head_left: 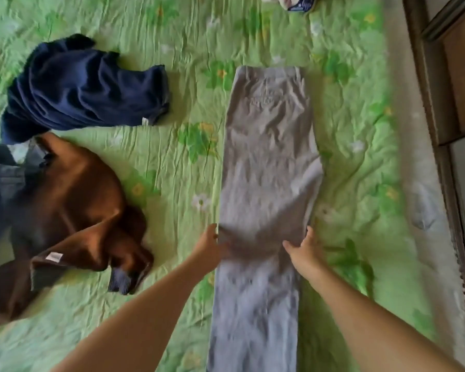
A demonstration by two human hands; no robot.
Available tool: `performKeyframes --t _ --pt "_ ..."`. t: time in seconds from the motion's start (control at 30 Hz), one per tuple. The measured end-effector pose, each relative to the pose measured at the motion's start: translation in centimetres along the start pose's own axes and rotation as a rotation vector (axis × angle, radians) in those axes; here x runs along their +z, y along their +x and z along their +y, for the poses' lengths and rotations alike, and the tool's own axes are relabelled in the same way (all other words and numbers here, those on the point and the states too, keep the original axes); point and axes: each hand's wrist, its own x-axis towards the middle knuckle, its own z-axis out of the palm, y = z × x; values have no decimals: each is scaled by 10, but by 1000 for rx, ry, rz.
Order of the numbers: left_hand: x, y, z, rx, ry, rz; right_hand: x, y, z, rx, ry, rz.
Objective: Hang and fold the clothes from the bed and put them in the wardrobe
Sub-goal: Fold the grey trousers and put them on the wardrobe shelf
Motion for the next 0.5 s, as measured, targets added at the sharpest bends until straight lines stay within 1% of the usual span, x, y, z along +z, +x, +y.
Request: performKeyframes --t 0.1,0.17,0.23,0.33,0.43,0.5 --pt "12 -11 -42 -65 -78 39 18 -16 33 0 204 189" --pt "16 -19 -62 -75 -119 30 22 -27 44 -26 255 211" --pt "19 -26 -74 -85 -190 22 27 -32 52 -34 304 195" --pt "20 -36 -79 -105 -286 -45 31 -32 57 -15 434 152" --pt "18 -48 -87 -195 -291 -172 31 -31 64 -19 463 91" --pt "18 -57 -99 -265 -253 -231 32 -38 68 24 567 15"
